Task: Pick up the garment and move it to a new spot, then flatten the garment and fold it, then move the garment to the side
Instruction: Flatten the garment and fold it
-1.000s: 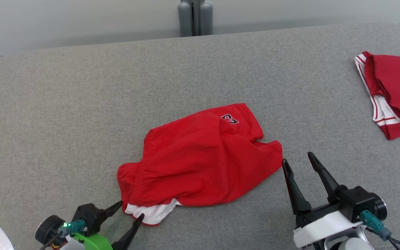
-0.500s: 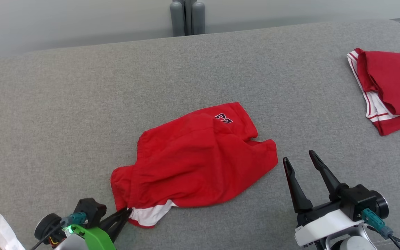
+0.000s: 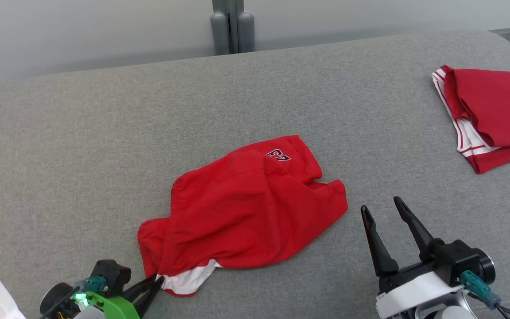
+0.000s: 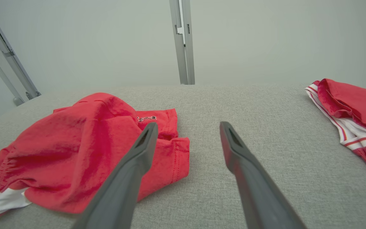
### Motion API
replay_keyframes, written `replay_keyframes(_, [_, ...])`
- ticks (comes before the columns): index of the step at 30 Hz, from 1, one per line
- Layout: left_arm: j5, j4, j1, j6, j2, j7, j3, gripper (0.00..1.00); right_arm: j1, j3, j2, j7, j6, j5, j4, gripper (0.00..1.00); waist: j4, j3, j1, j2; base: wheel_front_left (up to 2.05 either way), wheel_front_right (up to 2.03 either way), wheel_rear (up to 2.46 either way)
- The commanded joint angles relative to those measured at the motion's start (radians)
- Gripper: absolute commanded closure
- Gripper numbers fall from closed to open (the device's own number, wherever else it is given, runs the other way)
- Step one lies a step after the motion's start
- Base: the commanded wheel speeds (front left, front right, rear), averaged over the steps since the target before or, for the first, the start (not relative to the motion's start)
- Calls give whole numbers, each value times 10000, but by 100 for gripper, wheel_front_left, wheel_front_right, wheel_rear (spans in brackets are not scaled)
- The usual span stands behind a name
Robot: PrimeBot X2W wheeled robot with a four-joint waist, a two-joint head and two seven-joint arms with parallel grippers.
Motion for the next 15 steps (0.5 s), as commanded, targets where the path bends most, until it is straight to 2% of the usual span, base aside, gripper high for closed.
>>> replay_keyframes(1, [-44, 65, 101, -46, 66, -34, -22, 18, 65, 0, -18, 0, -12, 32, -48, 0, -2, -2, 0, 0, 0, 0, 0])
replay_keyframes(4, [-128, 68, 118, -64, 11, 22, -45, 0, 89, -10, -35, 0, -12, 18, -66, 0, 6, 7, 0, 0, 0, 0, 0])
replay_keyframes(7, [-140, 37, 105, -75, 21, 56, -59, 0, 103, -32, -39, 0, -12, 6, -84, 0, 20, 34, 0, 0, 0, 0, 0])
replay_keyframes(8, [-123, 32, 87, -81, 33, 40, -62, 3, 105, -37, -44, 0, -12, 13, -85, 0, 27, 45, 0, 0, 0, 0, 0])
replay_keyframes(9, [-97, 32, 66, -89, 42, 15, -68, 44, 106, -40, -46, 0, -12, 21, -86, 0, 33, 54, 0, 0, 0, 0, 0])
replay_keyframes(10, [-74, 35, 46, -99, 48, -11, -76, 66, 102, -38, -47, 0, -12, 31, -84, 0, 38, 66, 0, 0, 0, 0, 0])
replay_keyframes(11, [-58, 31, 29, -121, 48, -28, -91, 100, 96, -38, -46, 0, -12, 40, -84, 0, 41, 72, 0, 0, 0, 0, 0])
replay_keyframes(15, [166, -43, -176, -231, 92, -233, -154, 100, 10, -30, -29, 0, -12, 57, -84, 0, 46, 110, 0, 0, 0, 0, 0])
